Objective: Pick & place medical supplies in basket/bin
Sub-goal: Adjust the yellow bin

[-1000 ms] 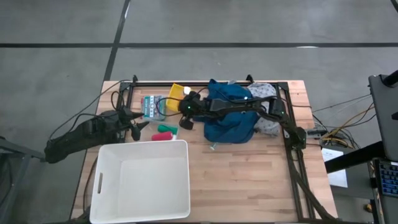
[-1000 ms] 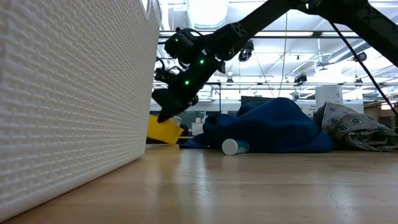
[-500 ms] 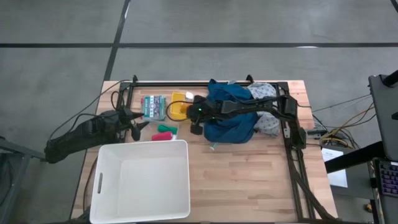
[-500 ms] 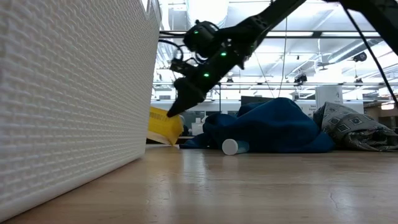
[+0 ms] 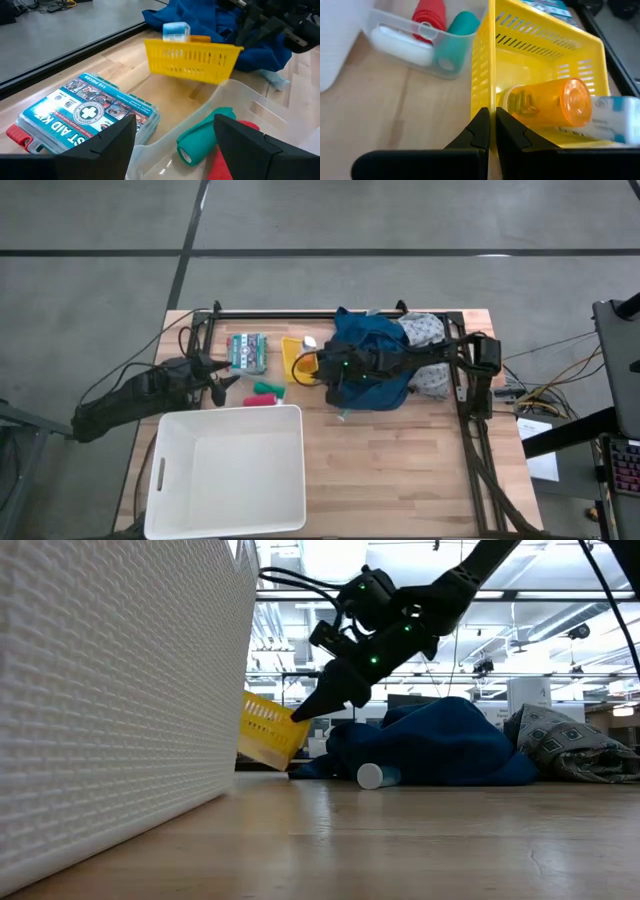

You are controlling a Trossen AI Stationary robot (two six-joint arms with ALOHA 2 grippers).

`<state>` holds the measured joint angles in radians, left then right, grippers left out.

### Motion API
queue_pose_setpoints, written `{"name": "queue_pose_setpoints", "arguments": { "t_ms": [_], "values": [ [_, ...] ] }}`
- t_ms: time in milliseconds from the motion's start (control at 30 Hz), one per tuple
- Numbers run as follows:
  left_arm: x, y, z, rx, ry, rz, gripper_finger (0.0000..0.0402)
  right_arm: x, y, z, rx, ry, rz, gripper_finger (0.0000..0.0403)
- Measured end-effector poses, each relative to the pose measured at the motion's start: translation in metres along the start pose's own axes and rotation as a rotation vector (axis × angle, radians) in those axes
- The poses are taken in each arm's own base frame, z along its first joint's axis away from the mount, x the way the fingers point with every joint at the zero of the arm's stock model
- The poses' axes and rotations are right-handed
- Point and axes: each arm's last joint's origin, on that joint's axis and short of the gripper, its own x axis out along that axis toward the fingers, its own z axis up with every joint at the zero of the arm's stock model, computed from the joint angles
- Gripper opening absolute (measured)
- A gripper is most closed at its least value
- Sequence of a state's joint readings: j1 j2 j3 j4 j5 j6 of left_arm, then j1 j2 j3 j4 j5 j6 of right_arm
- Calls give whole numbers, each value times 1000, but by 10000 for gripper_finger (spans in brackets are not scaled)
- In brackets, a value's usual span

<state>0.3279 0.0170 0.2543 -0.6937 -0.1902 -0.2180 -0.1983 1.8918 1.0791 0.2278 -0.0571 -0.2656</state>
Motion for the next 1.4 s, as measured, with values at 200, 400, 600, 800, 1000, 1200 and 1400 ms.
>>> {"name": "queue_pose_setpoints", "arguments": {
  "t_ms": [200, 400, 600, 800, 1000, 1200, 1400],
  "values": [
    [0, 0, 0, 0, -1, 0, 271, 6, 5, -1, -17, 3, 69, 13],
    [0, 0, 0, 0, -1, 0, 271, 6, 9, -5, -40, 12, 153, 13],
    [0, 0, 0, 0, 0, 0, 271, 5, 18, -12, -11, 44, 190, 13],
    [0, 0, 0, 0, -1, 1, 271, 5, 21, -12, 20, 48, 197, 13],
    [0, 0, 0, 0, 0, 1, 271, 6, 22, -8, 48, 25, 194, 13],
    [0, 0, 0, -1, 0, 0, 271, 15, 26, -13, 137, 29, 198, 13],
    [0, 0, 0, 0, 0, 0, 271, 23, 28, -21, 248, 59, 199, 48]
  ]
}}
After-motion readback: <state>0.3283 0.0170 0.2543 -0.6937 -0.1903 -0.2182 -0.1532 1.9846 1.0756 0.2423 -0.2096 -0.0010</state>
